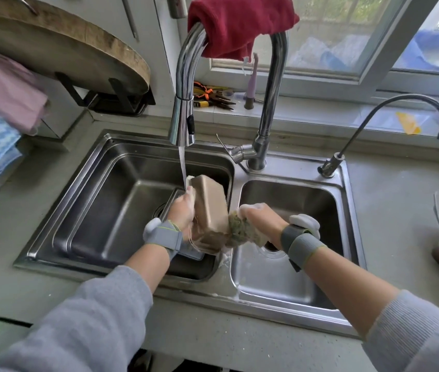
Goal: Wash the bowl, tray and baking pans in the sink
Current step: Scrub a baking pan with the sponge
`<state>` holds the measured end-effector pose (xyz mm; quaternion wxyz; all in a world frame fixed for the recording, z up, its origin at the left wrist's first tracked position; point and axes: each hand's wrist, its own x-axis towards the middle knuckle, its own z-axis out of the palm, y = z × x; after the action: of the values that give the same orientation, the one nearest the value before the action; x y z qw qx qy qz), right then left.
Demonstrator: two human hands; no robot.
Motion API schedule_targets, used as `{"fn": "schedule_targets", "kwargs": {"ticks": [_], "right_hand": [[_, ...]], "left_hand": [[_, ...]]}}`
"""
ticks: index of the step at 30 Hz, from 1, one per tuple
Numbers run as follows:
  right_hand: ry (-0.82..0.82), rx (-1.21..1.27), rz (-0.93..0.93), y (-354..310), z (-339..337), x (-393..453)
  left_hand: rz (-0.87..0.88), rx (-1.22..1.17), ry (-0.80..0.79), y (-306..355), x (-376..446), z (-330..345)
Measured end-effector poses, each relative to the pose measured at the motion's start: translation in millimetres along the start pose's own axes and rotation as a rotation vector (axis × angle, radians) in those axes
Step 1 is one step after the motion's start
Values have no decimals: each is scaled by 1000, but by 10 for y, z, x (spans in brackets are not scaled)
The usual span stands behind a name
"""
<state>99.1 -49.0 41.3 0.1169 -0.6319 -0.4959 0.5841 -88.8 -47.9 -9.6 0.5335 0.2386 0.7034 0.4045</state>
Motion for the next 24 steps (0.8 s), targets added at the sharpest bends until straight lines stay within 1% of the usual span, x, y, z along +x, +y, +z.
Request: {"fn": "schedule_targets", "kwargs": {"ticks": [2, 3, 5, 7, 9, 13, 16, 20, 22, 24], "right_hand": [[36, 51, -19, -40, -21, 26], [68, 95, -35, -56, -22, 59], [128, 176, -54, -104, 1, 138], [163, 231, -52, -141, 57, 230], [180, 241, -45, -129, 117, 305], [207, 250, -54, -111, 300, 491], [249, 261, -66, -100, 376, 611], [298, 281, -91, -89, 477, 713], [334, 268, -98, -83, 497, 717], [366, 230, -102, -66, 487, 718]], "left_hand": [[-46, 200, 92, -94, 132, -206], [-77, 289, 113, -136, 169, -301], [-111, 403, 84, -219, 238, -440], [-89, 568, 0, -226, 290, -481], [-28, 760, -29, -215, 349, -431], [141, 1013, 54, -240, 558, -327], [273, 1241, 30, -319, 737, -279], [383, 1374, -52, -499, 1001, -204], [343, 1402, -100, -543, 1046, -155], [268, 1353, -149, -586, 1071, -111]]}}
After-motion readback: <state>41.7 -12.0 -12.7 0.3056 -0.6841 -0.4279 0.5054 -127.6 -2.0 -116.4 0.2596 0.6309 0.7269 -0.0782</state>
